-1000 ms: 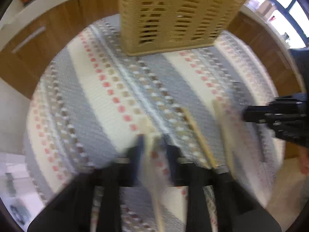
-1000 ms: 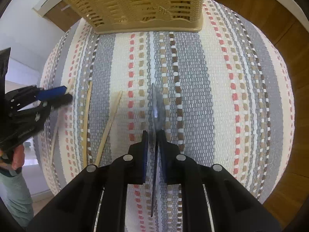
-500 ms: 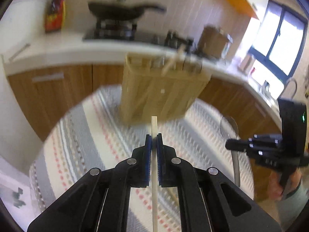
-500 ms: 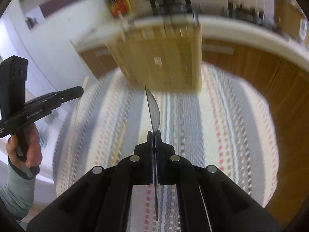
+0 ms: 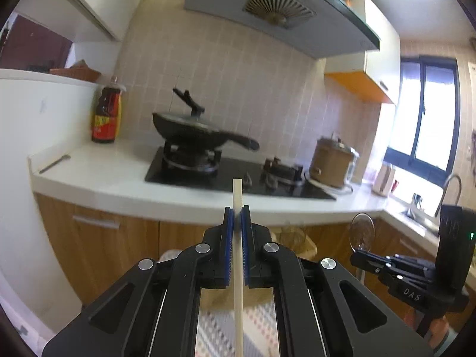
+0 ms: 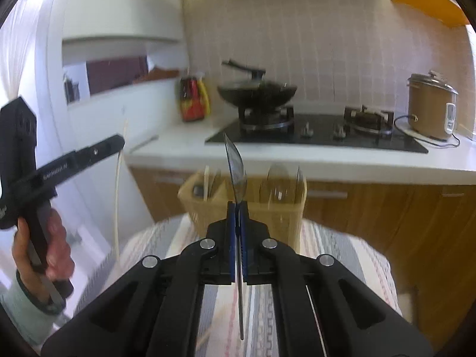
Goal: Organize utensils
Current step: 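Carry the chopstick and the clear spoon over the tan holder with both tools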
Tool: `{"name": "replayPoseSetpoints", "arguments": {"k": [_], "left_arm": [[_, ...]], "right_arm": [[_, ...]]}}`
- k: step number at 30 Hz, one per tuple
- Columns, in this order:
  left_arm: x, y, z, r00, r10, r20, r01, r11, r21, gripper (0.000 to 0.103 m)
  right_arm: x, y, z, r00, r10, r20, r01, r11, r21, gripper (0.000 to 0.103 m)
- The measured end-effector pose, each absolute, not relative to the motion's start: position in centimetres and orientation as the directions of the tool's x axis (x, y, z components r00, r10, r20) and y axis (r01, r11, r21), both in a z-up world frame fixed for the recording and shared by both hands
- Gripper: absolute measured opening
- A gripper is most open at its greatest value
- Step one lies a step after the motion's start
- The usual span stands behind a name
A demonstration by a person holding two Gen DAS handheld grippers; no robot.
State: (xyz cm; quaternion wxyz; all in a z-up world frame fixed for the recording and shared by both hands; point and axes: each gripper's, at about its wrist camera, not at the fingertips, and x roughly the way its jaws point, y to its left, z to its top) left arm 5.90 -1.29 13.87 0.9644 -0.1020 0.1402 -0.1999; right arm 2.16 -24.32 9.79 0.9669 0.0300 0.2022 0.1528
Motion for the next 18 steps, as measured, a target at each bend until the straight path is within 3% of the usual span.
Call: {"name": "replayPoseSetpoints", "arguments": {"k": [6,18], "left_arm": [[8.5,-2.1,15.5,0.912,-0.397,-0.101,0.361,0.896,-0.260,0.003],[13.7,-2.6,15.6,0.933,-0.356,0.054,0.355,0.885,-0.302,0.003]], "right_arm": [[6.3,-24.5,11.4,0.910,0.292,-0.295,-0.260,0.955,0.142,0.002],[13.1,-26.4,13.7,0.957,0.241,-0.161,-0.212,0.960,0.181,0.002]]}}
